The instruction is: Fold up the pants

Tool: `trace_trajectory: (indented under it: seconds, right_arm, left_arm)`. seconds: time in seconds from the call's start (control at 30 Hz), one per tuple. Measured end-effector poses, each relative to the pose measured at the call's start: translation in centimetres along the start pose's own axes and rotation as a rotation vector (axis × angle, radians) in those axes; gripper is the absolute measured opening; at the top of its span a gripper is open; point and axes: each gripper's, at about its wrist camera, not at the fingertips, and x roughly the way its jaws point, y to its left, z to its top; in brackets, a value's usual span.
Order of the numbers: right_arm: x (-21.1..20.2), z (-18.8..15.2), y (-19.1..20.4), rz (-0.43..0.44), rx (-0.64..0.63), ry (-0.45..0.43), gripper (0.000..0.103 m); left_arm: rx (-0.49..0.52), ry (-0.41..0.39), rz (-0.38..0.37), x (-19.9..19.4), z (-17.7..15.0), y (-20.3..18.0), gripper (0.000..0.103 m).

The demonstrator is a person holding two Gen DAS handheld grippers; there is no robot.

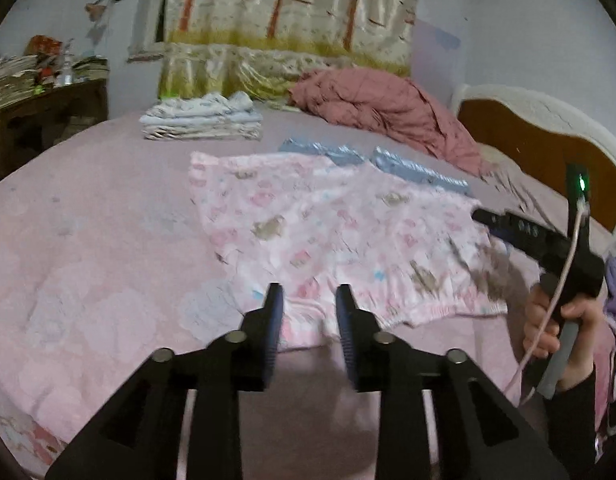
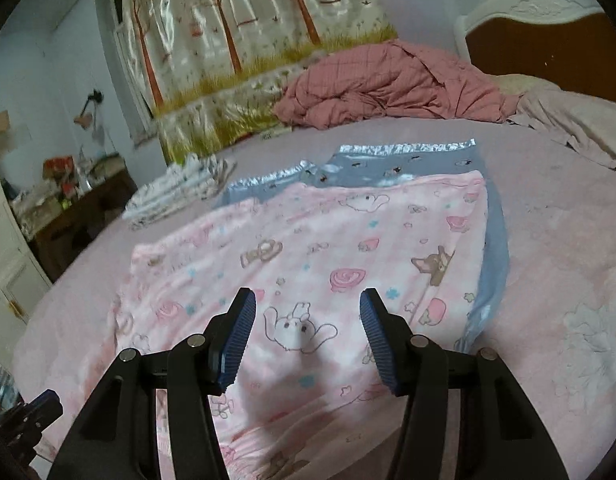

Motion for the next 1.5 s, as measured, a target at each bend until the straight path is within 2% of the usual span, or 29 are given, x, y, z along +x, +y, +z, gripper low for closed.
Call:
trace_trajectory:
  seconds: [0.07, 0.2, 0.23, 0.27, 0.3, 0.37, 0.47, 0.57, 0.63, 0.73, 0.8, 0.87, 0.93, 1.0, 1.07, 1.13, 1.23, 1.27, 1.3, 1.33, 1.37, 1.4, 1.43, 1.5]
  right_arm:
    - [0.1, 0.1, 0.0, -0.004, 0.003, 0.009, 0.056]
    - [-0.2, 1.0, -0.9, -0.021, 0.016, -0.006, 0.056]
    - [-0.6, 1.4, -1.4, -0.02, 0.03, -0.018, 0.056]
    - [-0.9, 1.9, -2.2, -0.022, 0.05, -0.033, 0.056]
    - [-1.4, 2.6, -3.3, -0.022, 0.079, -0.05, 0.056]
    - [-2.1, 4.1, -5.6, -0.006, 0.141, -0.069, 0.056]
    - [-2.4, 6.9, -10.0, 0.007, 0.236, -0.084, 0.056]
    - [-0.6, 9.6, -13.2, -0.048, 0.251, -0.04, 0.056]
    - [1.2, 10.9, -15.5, -0.035, 0.284, 0.006, 0.055]
    - [5.1, 12.4, -18.7, -0.049, 0.329, 0.088, 0.045]
    - [7.8, 13.2, -20.1, -0.029, 0.335, 0.137, 0.043]
    - [10.6, 14.2, -20.9, 0.007, 0.329, 0.178, 0.039]
    - [12.5, 14.8, -21.2, 0.013, 0.31, 0.199, 0.039]
    - [14.4, 14.9, -21.7, -0.051, 0.29, 0.216, 0.039]
    - [15.5, 14.3, -22.1, -0.049, 0.29, 0.224, 0.039]
    - [16.2, 13.4, -22.9, -0.045, 0.315, 0.228, 0.039]
    - [16.3, 13.5, -23.1, -0.02, 0.318, 0.222, 0.039]
    - [16.4, 13.6, -23.0, -0.021, 0.303, 0.221, 0.036]
    - [16.5, 13.6, -22.7, -0.021, 0.288, 0.222, 0.026]
    - [16.6, 13.5, -22.6, -0.018, 0.284, 0.224, 0.02]
    - [16.5, 13.4, -22.6, -0.012, 0.282, 0.221, 0.017]
    - [16.5, 13.4, -22.6, -0.002, 0.284, 0.217, 0.007]
    - [16.4, 13.4, -22.6, 0.006, 0.288, 0.215, 0.005]
    - [16.3, 13.2, -22.8, 0.02, 0.298, 0.21, 0.003]
  left_arm:
    - [0.011, -0.019, 0.017, -0.3, 0.4, 0.2, 0.029]
    - [0.072, -0.028, -0.001, 0.0, 0.6, -1.0, 0.028]
    - [0.1, -0.035, -0.004, 0.0, 0.5, -1.8, 0.024]
    - [0.122, -0.052, -0.007, 0.1, 0.4, -2.7, 0.008]
    - [0.143, -0.064, -0.018, 0.2, 0.3, -3.5, 0.004]
    - [0.2, -0.064, -0.09, 0.9, 0.3, -5.8, 0.004]
    - [0.253, -0.057, -0.14, 2.3, 0.4, -8.8, 0.004]
    - [0.307, -0.044, -0.169, 3.5, 0.0, -11.5, 0.004]
    - [0.324, -0.038, -0.194, 4.0, -0.2, -12.9, 0.004]
    - [0.357, -0.017, -0.225, 4.6, -0.9, -14.5, 0.004]
    - [0.396, 0.019, -0.266, 4.9, -1.5, -15.8, 0.004]
    - [0.429, 0.057, -0.312, 5.1, -2.2, -16.9, 0.005]
    - [0.464, 0.067, -0.319, 5.2, -2.7, -17.8, 0.005]
    - [0.484, 0.067, -0.312, 5.5, -2.9, -18.5, 0.006]
    - [0.488, 0.077, -0.312, 6.1, -3.1, -19.0, 0.024]
    - [0.494, 0.085, -0.308, 6.7, -3.2, -19.3, 0.033]
    - [0.507, 0.105, -0.297, 7.3, -3.5, -20.0, 0.033]
    - [0.51, 0.11, -0.287, 7.6, -3.6, -20.4, 0.033]
    - [0.513, 0.114, -0.276, 7.9, -3.6, -20.6, 0.032]
    - [0.513, 0.114, -0.263, 8.1, -3.7, -20.8, 0.025]
    - [0.507, 0.106, -0.247, 8.2, -3.7, -20.9, 0.012]
    - [0.502, 0.104, -0.245, 8.4, -3.5, -20.9, 0.011]
    - [0.493, 0.104, -0.255, 8.3, -3.4, -20.8, 0.007]
    - [0.471, 0.096, -0.27, 7.8, -3.2, -20.6, 0.007]
